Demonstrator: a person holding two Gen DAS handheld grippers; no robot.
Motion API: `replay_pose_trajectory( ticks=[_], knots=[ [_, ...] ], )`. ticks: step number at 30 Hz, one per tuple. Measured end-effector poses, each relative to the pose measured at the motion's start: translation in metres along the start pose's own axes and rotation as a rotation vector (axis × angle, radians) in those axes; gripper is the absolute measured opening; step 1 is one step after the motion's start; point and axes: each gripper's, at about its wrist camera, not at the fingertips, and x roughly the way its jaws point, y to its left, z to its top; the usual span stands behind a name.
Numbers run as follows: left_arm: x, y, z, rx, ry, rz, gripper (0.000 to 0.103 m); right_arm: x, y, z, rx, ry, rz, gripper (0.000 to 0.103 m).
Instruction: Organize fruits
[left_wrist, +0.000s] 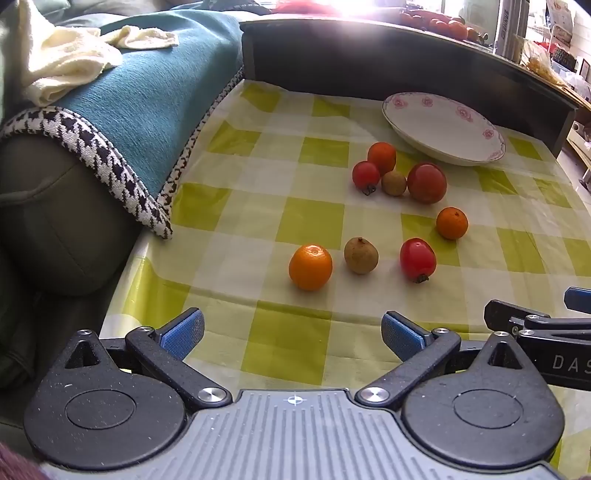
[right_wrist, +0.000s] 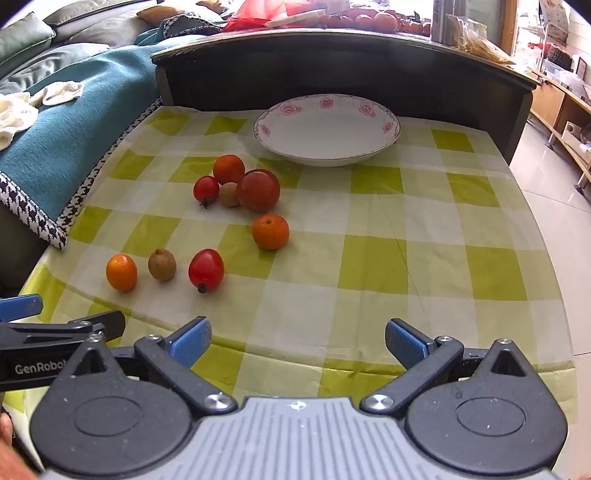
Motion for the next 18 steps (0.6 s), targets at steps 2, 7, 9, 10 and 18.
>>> replay_pose_trajectory(
  ticks=[2, 7, 9, 10, 18],
  knots=[
    [-0.0003, -0.0003, -0.0002, 0.001, -0.002, -0.003, 0.103, -0.0005, 0.0004, 0.0003, 0.000, 0.000, -0.004, 0.103],
    [-0.0014, 0.0003, -0.0005, 0.001, -0.003, -0.009, 0.103, 0.0012, -0.0007, 0.0004, 0.005, 0.005, -0.005, 0.103],
    [-0.0016, 0.0004, -0.0003, 0.000, -0.003, -0.010, 0.103, 0.0015, -0.0008, 0.0000, 0.001, 0.004, -0.006, 0.103],
    [-0.0016, 0.0001, -0.0003, 0.000, -0.003, -0.011, 0.103, 0.0017, -0.0008, 0.0001, -0.001, 0.003, -0.009, 0.103],
    [-0.0015, -0.0005, -0.0005, 0.003, 0.001, -0.018, 0.103, 0.0040, -0.0040, -0.0005, 0.013, 0.013, -0.013, 0.103]
  ],
)
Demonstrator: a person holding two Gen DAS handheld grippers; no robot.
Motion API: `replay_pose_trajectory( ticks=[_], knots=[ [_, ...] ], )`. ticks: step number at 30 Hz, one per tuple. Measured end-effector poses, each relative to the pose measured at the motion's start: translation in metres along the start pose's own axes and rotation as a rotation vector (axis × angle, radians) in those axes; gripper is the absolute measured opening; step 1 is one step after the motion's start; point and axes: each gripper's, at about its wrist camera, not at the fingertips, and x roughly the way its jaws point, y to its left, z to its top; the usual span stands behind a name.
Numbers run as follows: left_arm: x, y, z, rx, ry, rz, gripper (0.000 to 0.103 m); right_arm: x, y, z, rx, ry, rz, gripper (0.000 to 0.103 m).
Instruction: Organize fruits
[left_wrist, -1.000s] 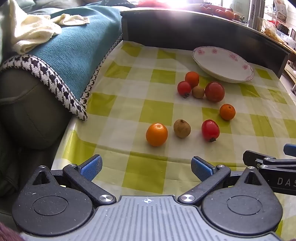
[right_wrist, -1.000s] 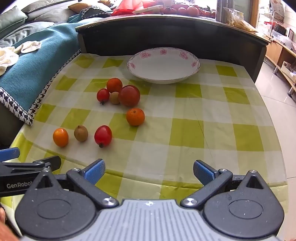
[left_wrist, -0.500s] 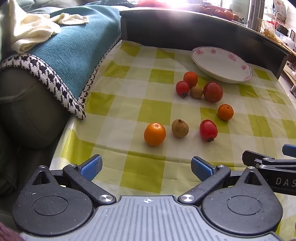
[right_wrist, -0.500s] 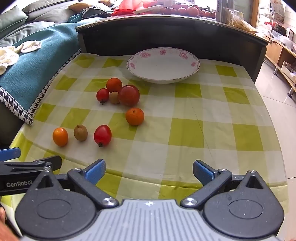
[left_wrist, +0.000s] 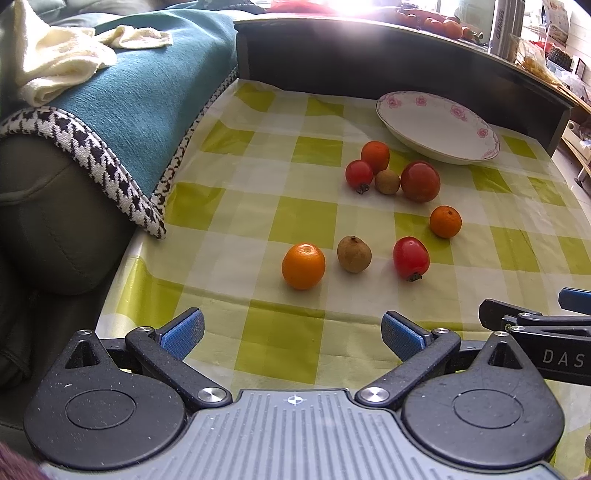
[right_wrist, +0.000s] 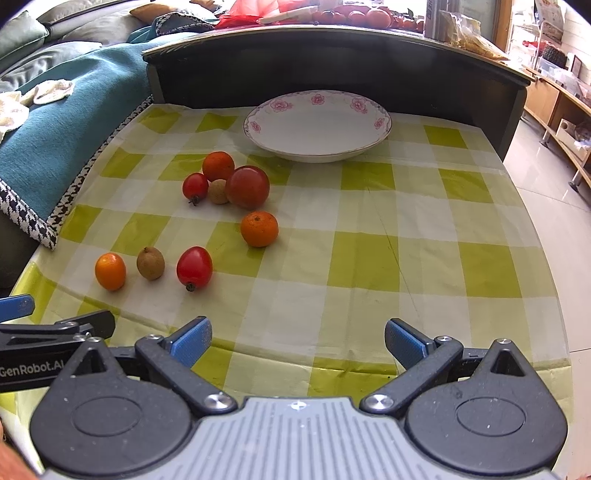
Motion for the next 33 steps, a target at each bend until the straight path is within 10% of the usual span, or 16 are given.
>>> replay_pose_trajectory(
  ticks=[33],
  knots=[
    [-0.0037, 0.0010, -0.0011, 0.001, -0.008, -0.018, 0.103, 0.0013, 0.0069, -0.0001, -0.024, 0.017, 0.062, 0.082]
  ],
)
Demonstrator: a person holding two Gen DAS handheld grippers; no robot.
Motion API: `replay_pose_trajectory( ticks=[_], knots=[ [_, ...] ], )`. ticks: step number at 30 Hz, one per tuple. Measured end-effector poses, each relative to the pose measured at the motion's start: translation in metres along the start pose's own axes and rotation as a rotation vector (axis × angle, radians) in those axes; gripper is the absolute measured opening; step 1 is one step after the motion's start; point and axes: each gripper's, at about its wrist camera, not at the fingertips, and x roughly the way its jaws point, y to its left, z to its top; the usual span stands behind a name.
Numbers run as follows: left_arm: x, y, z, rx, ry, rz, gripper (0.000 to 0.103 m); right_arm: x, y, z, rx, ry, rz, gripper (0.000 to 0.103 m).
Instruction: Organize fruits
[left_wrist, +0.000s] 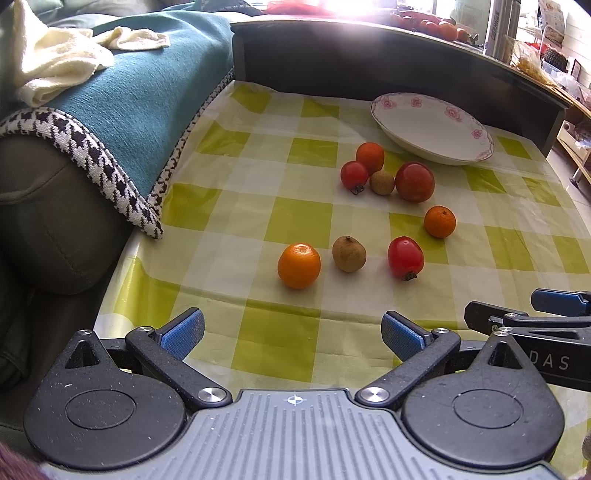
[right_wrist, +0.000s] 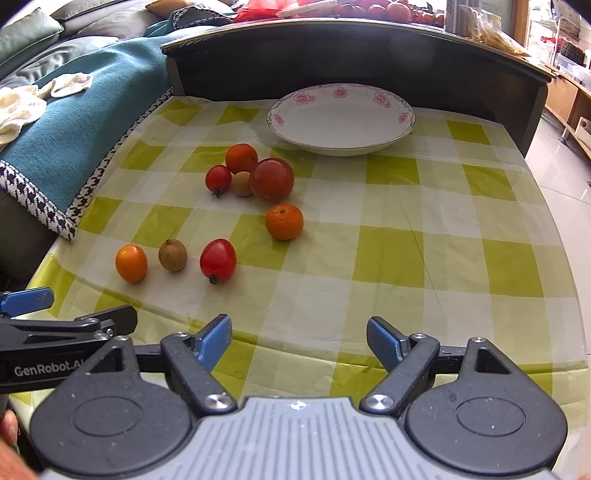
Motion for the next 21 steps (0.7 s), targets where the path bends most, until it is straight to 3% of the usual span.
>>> replay_pose_trajectory(
  ticks=[10, 16, 21],
  knots=[
    [-0.005, 0.010, 0.008, -0.024, -0.038, -0.037, 0.103, -0.002, 0.006, 0.012, -0.053, -0.010, 0.099, 0.067],
    [0.004, 0.014, 0.010, 0.042, -0.044, -0.049, 0.101, 0.008, 0.014, 0.025, -0.155, -0.006, 0.178, 0.054],
    [0.004, 0.007, 0.011, 0.137, -0.075, 0.016, 0.099, 0.028, 0.024, 0.032, -0.226, 0.038, 0.253, 0.043]
  ],
)
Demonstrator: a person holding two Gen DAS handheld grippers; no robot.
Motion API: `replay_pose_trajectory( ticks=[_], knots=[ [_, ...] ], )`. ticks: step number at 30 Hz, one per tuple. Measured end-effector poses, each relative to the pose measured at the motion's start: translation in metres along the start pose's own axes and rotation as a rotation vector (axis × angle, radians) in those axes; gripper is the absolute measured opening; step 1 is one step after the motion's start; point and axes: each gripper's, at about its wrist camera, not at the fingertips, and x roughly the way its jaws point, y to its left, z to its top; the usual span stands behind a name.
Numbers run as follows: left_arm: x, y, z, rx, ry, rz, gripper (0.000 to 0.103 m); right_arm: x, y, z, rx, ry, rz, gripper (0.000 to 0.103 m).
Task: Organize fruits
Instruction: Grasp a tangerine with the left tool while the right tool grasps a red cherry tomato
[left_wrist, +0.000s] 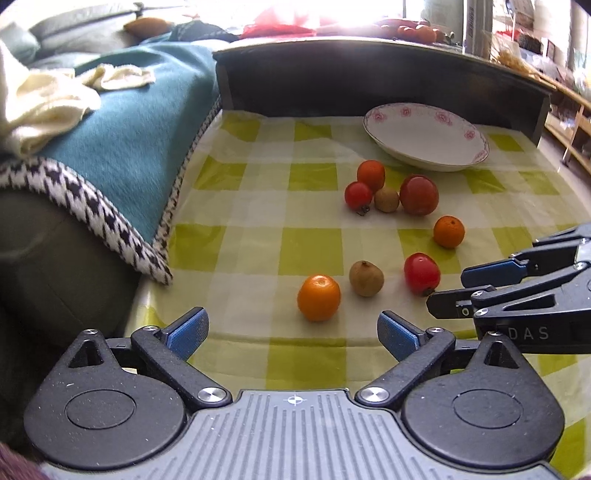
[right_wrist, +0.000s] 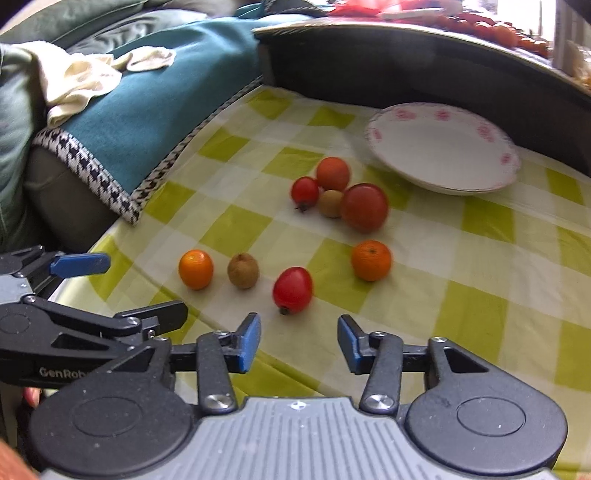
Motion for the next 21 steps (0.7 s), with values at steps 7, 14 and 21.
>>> replay_pose_trajectory(
  ticks=[7, 14, 21],
  knots=[
    [0.005, 0.002, 0.003, -0.009, 0.011, -0.015, 0.099, 0.012, -0.001, 0.016, -0.054, 0.000, 0.029, 0.040],
    [0.015, 0.002, 0.002, 0.001, 0.041, -0.029, 0.088, 0.030, 0.001, 0.023, -0.113, 0.025, 0.017, 0.037],
    [0.032, -0.002, 0.010, -0.006, 0.084, -0.082, 0.065, 0.033, -0.006, 0.020, -0.098, 0.032, 0.023, 0.033]
  ],
)
